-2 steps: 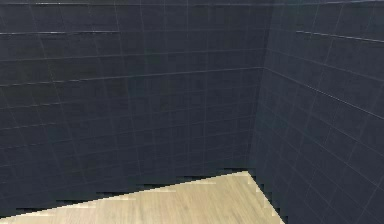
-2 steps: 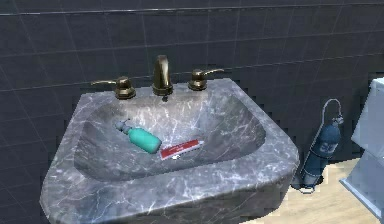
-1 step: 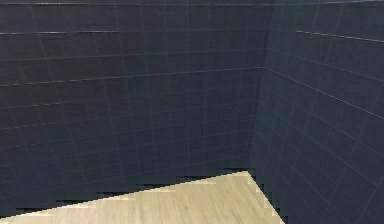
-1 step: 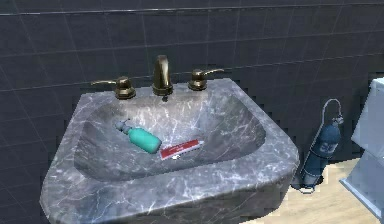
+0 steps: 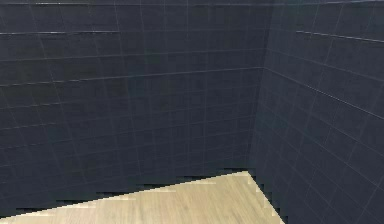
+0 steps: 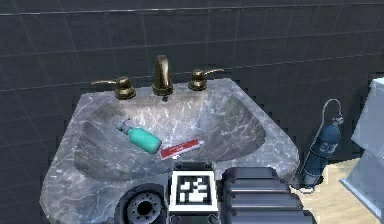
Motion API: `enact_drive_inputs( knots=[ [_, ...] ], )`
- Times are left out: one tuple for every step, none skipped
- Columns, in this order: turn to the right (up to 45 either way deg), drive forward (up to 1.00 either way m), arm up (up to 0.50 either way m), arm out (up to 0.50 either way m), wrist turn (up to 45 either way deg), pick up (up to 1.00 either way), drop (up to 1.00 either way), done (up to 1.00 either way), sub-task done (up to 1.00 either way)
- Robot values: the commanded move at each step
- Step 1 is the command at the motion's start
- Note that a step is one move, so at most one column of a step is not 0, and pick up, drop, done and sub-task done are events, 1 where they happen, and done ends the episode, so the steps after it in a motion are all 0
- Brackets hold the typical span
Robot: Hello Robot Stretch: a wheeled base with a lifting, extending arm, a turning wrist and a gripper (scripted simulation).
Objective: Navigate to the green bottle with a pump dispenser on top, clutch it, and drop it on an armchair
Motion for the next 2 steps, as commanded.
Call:
enact_drive_inputs(
  knots=[
    [0.0, 0.00, 0.00, 0.30, 0.0, 0.00, 0.00, 0.00, 0.00],
    [0.0, 0.00, 0.00, 0.00, 45.0, 0.00, 0.00, 0.00, 0.00]
  ],
)
